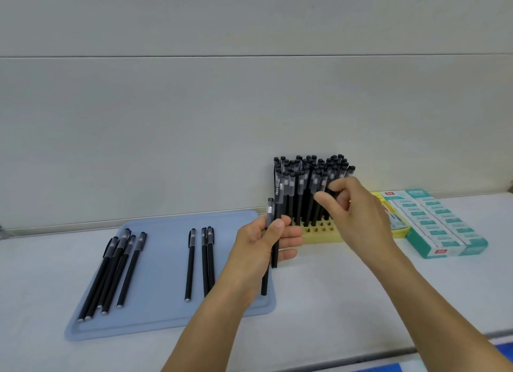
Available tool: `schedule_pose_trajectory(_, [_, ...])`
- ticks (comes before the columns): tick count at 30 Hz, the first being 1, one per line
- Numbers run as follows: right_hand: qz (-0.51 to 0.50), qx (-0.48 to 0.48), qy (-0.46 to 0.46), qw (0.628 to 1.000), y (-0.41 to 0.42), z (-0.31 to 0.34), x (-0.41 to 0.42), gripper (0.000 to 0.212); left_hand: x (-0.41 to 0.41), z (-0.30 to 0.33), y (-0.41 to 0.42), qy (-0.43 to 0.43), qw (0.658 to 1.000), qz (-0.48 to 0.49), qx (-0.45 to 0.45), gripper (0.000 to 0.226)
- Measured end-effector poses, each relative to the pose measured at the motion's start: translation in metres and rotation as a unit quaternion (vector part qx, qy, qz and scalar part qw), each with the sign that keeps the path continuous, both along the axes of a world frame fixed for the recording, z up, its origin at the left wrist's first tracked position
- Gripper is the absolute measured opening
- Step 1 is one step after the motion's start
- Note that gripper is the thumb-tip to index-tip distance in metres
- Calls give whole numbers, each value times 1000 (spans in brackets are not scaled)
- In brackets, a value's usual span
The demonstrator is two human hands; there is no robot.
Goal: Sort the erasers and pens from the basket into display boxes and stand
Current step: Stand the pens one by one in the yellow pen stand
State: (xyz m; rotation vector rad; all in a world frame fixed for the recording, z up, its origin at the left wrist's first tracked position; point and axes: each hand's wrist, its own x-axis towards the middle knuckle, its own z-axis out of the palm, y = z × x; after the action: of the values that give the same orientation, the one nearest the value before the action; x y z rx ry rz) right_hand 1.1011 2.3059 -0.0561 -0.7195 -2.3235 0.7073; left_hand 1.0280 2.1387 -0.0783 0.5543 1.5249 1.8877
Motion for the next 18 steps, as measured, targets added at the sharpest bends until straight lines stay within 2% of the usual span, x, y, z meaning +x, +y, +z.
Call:
schedule_pose_trajectory(2, [96,-103,60,988,-20,6,4,15,4,1,4,24,998,-45,-19,25])
schedule_pose_trajectory(4, [166,-145,70,973,-30,9,5,17,8,1,8,49,995,-78,-35,26])
schedule_pose_trajectory(7, [111,-152,152,970,-16,19,9,21,8,1,10,74,996,-34,-47,24])
schedule_pose_trajectory(9, [36,-108,189,975,3,24,14,17,3,-1,8,65,997,12,-41,24])
schedule_pose_trajectory(12, [-1,-34,137,990,25,16,13,20,-1,-1,5,28,999,41,-19,25])
schedule_pose_trajectory(18, [18,20,50,998,35,-5,1,22,2,-1,3,30,999,41,-11,25])
